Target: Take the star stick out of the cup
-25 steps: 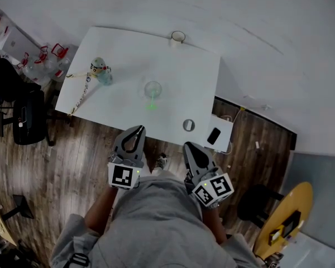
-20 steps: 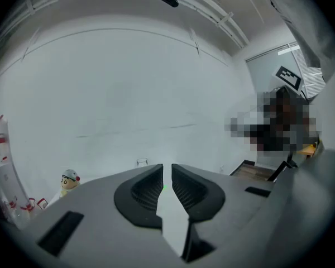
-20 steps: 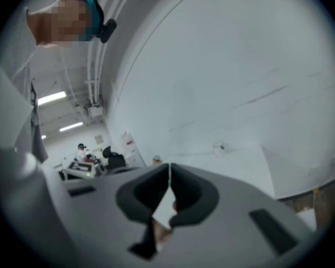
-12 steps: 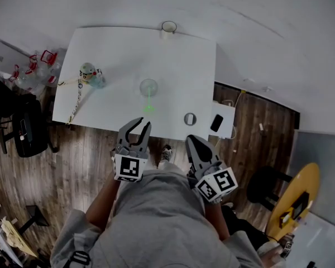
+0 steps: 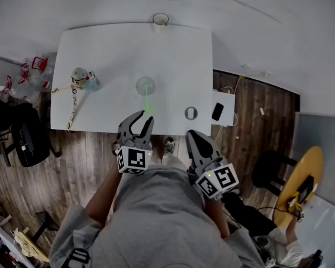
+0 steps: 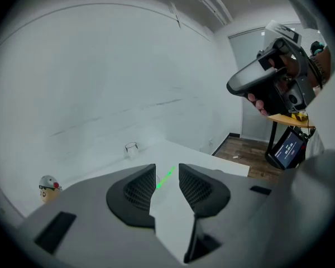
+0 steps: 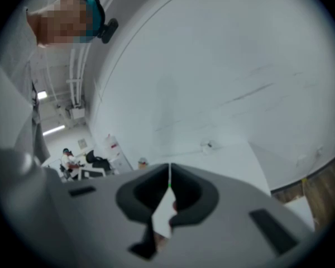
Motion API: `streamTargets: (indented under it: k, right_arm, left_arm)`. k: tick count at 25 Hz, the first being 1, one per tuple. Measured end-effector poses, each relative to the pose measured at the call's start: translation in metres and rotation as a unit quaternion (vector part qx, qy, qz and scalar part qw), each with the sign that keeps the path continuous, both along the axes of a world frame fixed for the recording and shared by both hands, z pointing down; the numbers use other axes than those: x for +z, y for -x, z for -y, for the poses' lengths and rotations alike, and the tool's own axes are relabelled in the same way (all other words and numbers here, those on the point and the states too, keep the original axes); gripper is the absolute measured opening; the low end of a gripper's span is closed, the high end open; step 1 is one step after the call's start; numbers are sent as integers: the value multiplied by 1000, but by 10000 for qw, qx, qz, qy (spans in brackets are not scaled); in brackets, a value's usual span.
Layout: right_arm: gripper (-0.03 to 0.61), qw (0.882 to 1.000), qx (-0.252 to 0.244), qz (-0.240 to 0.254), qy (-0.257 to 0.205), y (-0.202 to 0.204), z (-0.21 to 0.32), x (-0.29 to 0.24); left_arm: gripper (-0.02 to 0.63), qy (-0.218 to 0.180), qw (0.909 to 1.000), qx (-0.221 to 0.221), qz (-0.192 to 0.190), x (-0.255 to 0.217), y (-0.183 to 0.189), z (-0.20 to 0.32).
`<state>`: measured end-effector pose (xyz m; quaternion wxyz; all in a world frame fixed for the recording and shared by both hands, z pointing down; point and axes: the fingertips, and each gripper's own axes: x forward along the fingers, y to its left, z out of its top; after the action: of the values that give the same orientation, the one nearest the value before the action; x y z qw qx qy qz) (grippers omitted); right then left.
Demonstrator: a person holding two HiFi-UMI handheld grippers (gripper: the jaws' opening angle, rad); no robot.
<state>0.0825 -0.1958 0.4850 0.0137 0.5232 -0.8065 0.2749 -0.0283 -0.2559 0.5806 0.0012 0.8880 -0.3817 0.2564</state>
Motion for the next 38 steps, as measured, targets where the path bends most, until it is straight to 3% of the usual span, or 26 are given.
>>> streamTargets:
  k: [8, 15, 20, 27, 38]
  right_arm:
    - [35, 9993, 375, -19, 89, -4, -1, 3]
    - [35, 9980, 627, -25, 94, -10, 1, 3]
    - [35, 9973, 723, -7, 115, -10, 2, 5]
    - [35, 9969, 782, 19, 98, -14, 3, 6]
    - [35, 9983, 575, 52, 77, -12, 5, 5]
  left_arm:
    - [158, 179, 9992, 279, 209, 16, -9, 8]
    - [156, 304, 9986, 244, 347, 27, -11, 15]
    - [101, 305, 9984, 244, 410, 30, -9, 22]
    - [66, 369, 9988, -5, 317, 31, -2, 26]
    - [44, 294, 9962, -816, 51, 21, 20, 37]
